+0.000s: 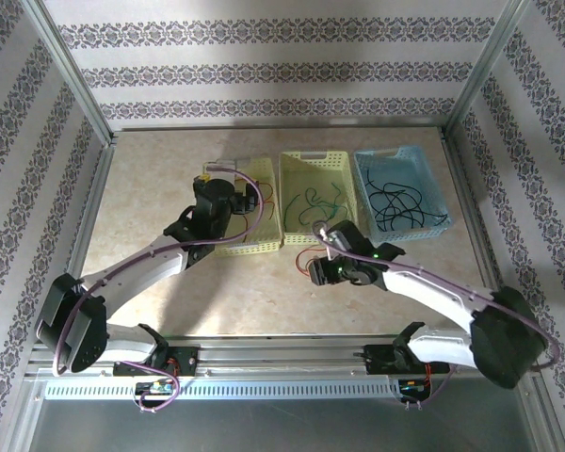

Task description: Untangle the cables

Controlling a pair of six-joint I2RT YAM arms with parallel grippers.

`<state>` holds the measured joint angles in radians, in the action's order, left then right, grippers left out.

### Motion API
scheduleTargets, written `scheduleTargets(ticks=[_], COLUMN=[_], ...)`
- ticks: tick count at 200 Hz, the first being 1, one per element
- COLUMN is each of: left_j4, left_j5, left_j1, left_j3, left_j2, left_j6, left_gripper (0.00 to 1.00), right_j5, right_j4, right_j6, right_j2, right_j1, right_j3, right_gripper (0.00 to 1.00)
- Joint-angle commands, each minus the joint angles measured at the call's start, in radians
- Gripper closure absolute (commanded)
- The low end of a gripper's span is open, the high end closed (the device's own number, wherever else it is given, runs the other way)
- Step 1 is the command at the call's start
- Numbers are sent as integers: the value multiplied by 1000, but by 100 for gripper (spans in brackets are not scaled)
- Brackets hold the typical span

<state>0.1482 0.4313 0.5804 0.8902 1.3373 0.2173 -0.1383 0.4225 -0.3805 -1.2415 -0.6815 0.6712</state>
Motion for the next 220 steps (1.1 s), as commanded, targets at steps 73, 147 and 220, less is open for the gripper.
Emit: scheduleTargets(ticks=[73, 147, 220], left_j4=[-98, -79, -63], left_j5=[1, -22, -22], left_j1=[-7, -8, -7], left_j3=[-46, -67, -80], left_j2=[-19, -35, -38], left_j6=[142, 146, 160], left_gripper=[2, 2, 2], right_j5=[90, 151, 183], right_j4=[-9, -24, 38], right_j6=[115, 91, 65], right_j2=[-301, -342, 109], right_j1=[-70, -70, -78], right_j3=[188, 188, 154], right_gripper=[55, 100, 100])
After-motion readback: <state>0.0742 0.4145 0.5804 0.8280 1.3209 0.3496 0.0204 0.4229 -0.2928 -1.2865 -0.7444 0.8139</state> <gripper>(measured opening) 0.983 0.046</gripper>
